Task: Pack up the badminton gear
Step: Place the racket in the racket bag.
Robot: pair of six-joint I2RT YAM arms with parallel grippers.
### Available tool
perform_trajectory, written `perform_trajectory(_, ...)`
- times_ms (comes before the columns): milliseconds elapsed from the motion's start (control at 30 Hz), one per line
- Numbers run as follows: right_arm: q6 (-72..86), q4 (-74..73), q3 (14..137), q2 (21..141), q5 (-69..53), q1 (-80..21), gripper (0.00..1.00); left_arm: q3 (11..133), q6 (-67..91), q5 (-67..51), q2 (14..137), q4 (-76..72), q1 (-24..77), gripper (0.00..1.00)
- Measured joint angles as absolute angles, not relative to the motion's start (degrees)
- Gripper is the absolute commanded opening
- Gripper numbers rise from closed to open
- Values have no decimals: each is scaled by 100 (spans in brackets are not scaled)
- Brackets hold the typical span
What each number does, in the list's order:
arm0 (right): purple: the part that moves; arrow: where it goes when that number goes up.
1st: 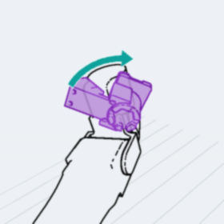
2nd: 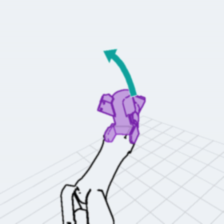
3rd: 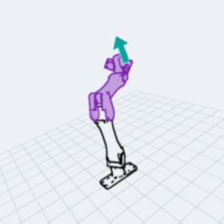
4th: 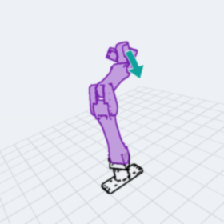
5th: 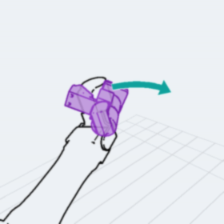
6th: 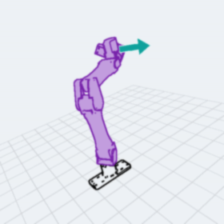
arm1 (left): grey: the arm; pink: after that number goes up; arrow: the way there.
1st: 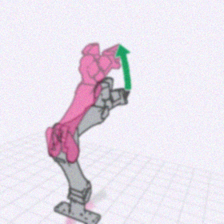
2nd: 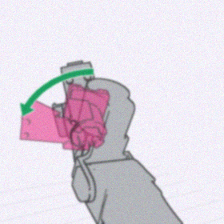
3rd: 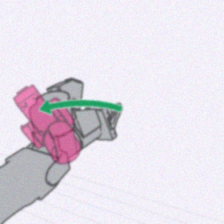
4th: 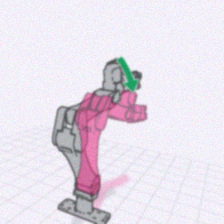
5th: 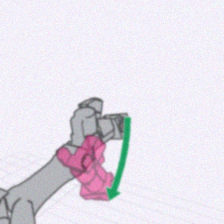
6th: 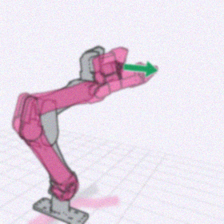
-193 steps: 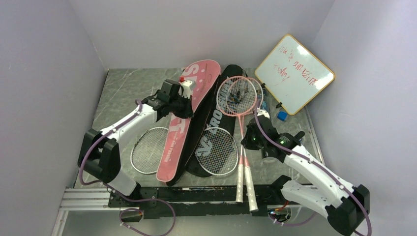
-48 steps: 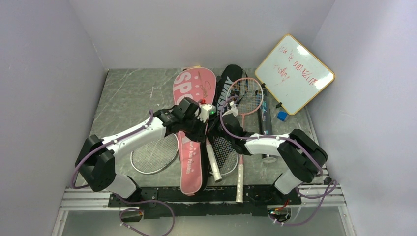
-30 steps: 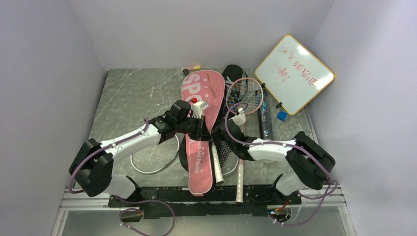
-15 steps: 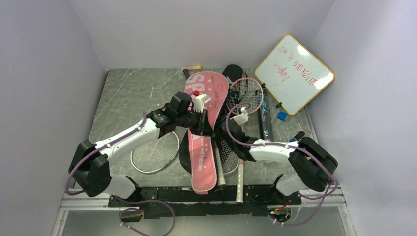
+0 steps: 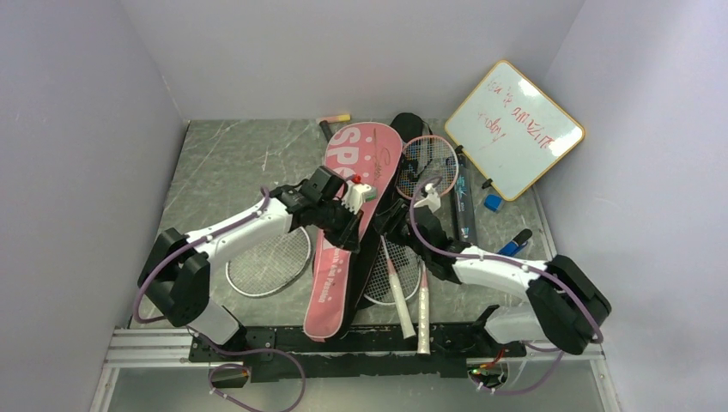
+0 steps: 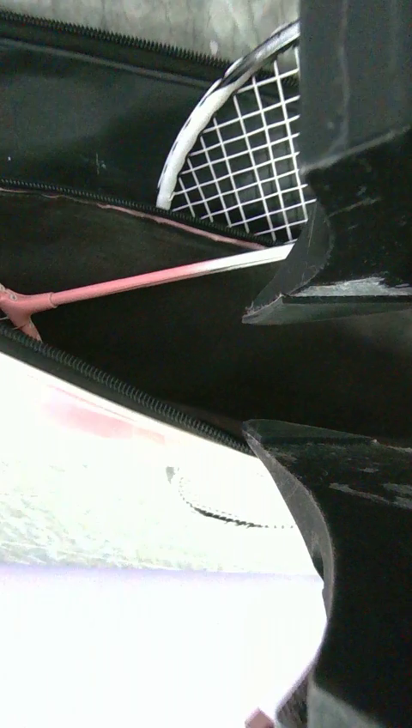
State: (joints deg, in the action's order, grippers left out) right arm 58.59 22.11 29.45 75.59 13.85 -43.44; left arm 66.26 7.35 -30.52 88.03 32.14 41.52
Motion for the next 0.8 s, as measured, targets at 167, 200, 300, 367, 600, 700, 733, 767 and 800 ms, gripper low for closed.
perform_trajectory(167, 5336, 1245, 3105, 6993, 1149, -4261, 50, 6375, 517, -2910, 8801, 3203, 4143, 5)
perform_trajectory(200, 5214, 1046, 3131, 6877, 1122, -4261, 50, 6329, 499, -2899, 8801, 3177, 4143, 5)
perform_trajectory(300, 4904, 390, 3199, 6532, 967, -4261, 54, 6243, 449, -2862, 8801, 3144, 4143, 5)
perform_trajectory(367, 4713, -91, 3221, 6329, 840, -4261, 56, 6222, 410, -2862, 8801, 3122, 4143, 5)
perform_trajectory(600, 4270, -1568, 3190, 5937, 296, -4265, 58, 6208, 386, -2864, 8799, 3100, 4143, 5)
perform_trajectory(700, 4209, -1852, 3094, 5822, 84, -4305, 58, 6208, 386, -2864, 8799, 3100, 4143, 5)
perform_trajectory(733, 4198, -1918, 3050, 5813, 8, -4327, 58, 6208, 388, -2864, 8799, 3100, 4143, 5)
perform_trajectory(767, 4195, -1977, 3013, 5817, -60, -4362, 58, 6208, 388, -2864, 8799, 3100, 4143, 5)
perform_trajectory(800, 4195, -2021, 2985, 5828, -108, -4405, 58, 6208, 388, -2864, 8799, 3100, 4143, 5)
